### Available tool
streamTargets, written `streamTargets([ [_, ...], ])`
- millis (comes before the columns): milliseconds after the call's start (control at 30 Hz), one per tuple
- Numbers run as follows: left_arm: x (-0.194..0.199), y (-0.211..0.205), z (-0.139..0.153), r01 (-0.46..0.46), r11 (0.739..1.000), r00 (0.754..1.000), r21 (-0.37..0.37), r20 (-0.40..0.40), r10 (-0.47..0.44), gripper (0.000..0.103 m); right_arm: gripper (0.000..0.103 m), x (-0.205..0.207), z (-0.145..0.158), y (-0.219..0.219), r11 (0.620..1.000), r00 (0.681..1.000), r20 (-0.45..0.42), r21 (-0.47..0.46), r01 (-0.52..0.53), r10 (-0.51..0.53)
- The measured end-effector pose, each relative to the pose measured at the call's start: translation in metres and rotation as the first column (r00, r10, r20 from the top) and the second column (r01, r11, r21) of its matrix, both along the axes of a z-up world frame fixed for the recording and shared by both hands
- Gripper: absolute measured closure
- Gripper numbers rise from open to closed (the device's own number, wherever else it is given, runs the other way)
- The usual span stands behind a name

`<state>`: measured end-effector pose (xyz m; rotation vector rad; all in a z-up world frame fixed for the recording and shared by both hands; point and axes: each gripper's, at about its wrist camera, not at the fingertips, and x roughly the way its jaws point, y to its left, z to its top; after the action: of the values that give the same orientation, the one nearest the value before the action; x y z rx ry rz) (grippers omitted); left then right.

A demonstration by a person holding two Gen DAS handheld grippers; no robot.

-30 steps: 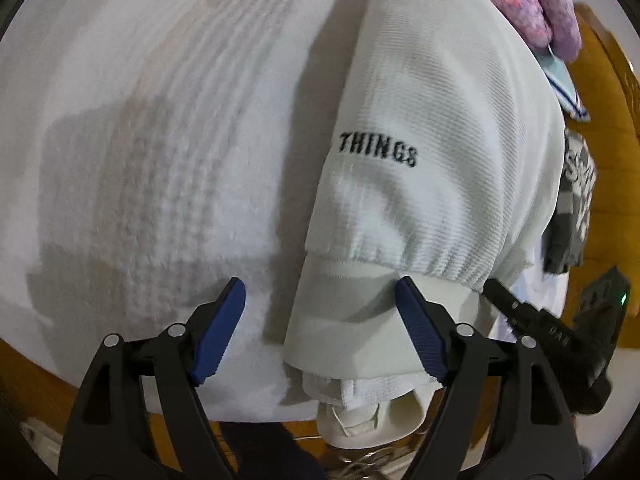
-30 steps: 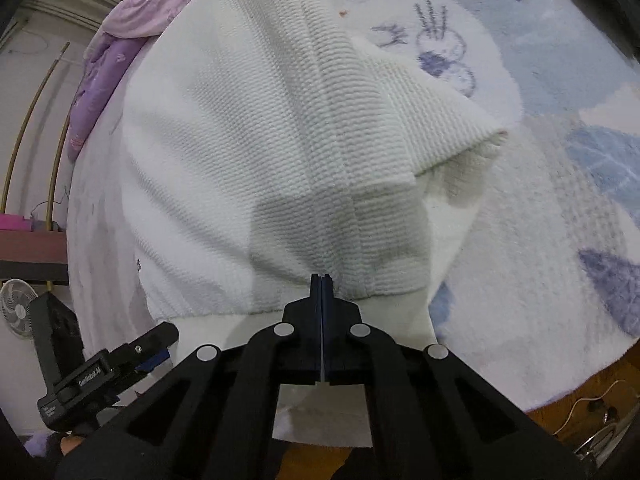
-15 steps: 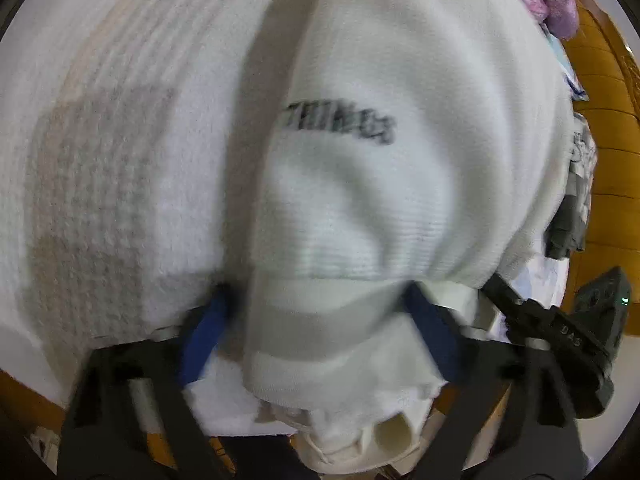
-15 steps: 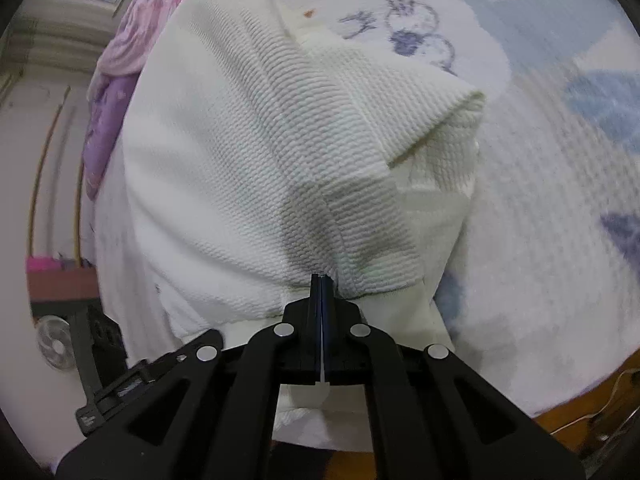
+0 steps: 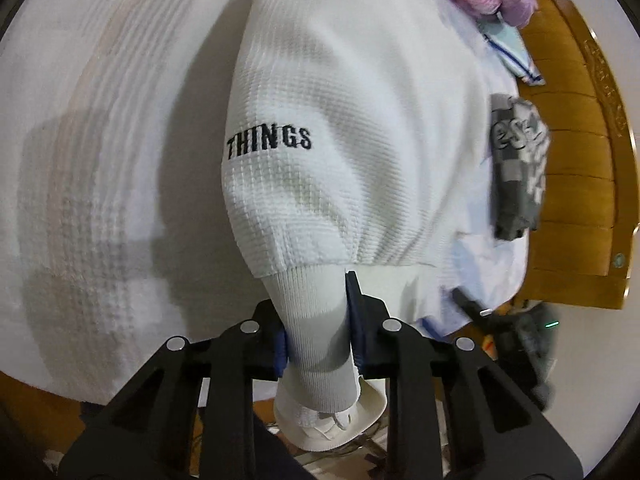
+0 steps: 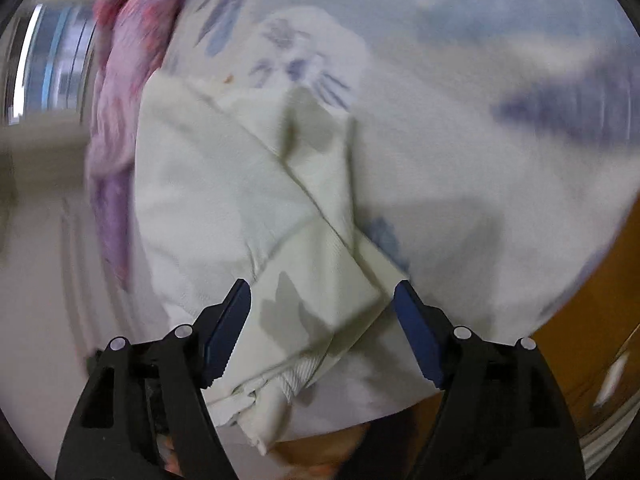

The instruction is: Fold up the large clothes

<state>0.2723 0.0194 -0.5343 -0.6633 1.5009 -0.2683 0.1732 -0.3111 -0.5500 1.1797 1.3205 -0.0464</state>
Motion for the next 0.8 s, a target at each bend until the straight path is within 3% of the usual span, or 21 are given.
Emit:
streamTargets([
  [200, 0.005, -0.013, 0.017, 0.012, 1.0, 1.0, -0.014, 0.016, -0.011, 0.08, 0.03, -0.031, -0.04, 0.004, 0.958, 0.98, -0.105, 0.217, 0.187, -0.167],
  [433, -0.004, 0.018, 0.022, -0.008, 0.999, 1.0, -0.053, 0.002, 0.008, 0.08, 0.022, -0.012, -0.064, 0.041, 0.914, 0.971, -0.054, 0.329, 0.237, -0.233],
  [567, -0.006, 0.023, 0.021, -0.006, 0.999, 1.0, -0.045, 0.004, 0.006, 0.08, 0.02, 0.006, -0.063, 0.051, 0.928, 0.973, -0.041, 0.293, 0.231, -0.229],
  [700, -0.008, 0.026, 0.011, -0.034, 0.998, 0.999, -0.052, -0.023, 0.032, 0.08, 0.026, 0.029, -0.045, 0.056, 0.932, 0.973, 0.073, 0.313, 0.185, -0.218],
  [800, -0.009, 0.032, 0.0, -0.086, 0.993, 0.995, -0.085, -0.054, 0.082, 0.077, 0.03, 0.038, -0.045, 0.059, 0.947, 0.981, 0.062, 0.278, 0.161, -0.185],
])
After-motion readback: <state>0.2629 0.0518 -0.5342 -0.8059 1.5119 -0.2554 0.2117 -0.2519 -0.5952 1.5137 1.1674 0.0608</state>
